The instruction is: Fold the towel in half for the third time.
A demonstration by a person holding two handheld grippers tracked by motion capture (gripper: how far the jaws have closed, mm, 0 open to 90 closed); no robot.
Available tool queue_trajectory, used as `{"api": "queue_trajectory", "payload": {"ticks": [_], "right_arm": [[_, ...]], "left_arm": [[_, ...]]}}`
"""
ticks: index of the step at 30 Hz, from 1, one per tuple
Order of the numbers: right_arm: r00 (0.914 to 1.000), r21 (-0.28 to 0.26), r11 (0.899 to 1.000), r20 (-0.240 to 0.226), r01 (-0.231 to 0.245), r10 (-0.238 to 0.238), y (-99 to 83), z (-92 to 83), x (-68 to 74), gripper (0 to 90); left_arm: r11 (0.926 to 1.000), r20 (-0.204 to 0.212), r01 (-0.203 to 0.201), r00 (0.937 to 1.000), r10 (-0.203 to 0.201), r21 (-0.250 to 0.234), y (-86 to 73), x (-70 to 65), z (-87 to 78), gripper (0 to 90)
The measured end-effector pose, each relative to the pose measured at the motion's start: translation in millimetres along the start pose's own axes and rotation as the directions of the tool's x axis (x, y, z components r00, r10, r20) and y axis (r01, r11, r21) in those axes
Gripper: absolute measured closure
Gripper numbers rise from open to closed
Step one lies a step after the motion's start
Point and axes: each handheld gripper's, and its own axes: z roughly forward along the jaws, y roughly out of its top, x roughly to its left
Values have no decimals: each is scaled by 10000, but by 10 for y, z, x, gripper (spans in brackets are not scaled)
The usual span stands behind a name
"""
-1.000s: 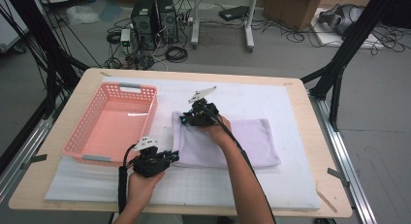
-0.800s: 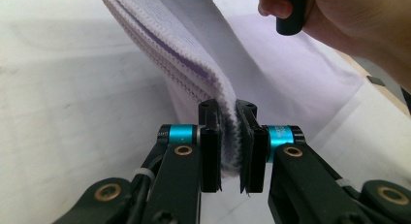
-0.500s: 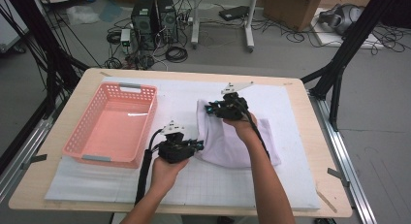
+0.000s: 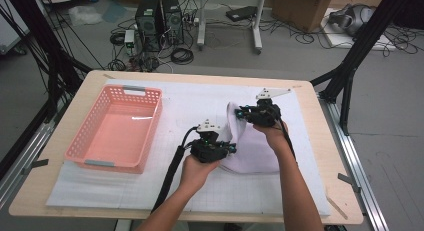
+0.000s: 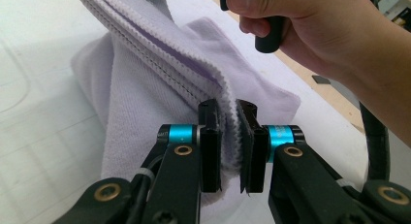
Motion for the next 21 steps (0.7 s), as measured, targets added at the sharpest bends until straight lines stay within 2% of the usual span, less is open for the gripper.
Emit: {"api": "queue_trajectory", "payload": {"ticks": [8,15,17,21], "right_arm": [[9991,212,9996,381,-184,176,-156,-166,-145,767],[9962,400,9976,690,-569,541,-330,-278,-290,765],[9951,443,9970,792,-632,596,-391,-309,-330,765],[9929,557,9967,1064,-596,534,-474,-355,-378,763]], "left_arm": [[9995,222,-135,9997,129,288,28,-147,313,811],[9991,388,38,9992,-54,420,17,-214,547,810],[9986,417,-81,9991,60,524,24,-239,603,810],[9989,446,-56,9990,35,476,29,-295,714,801]]}}
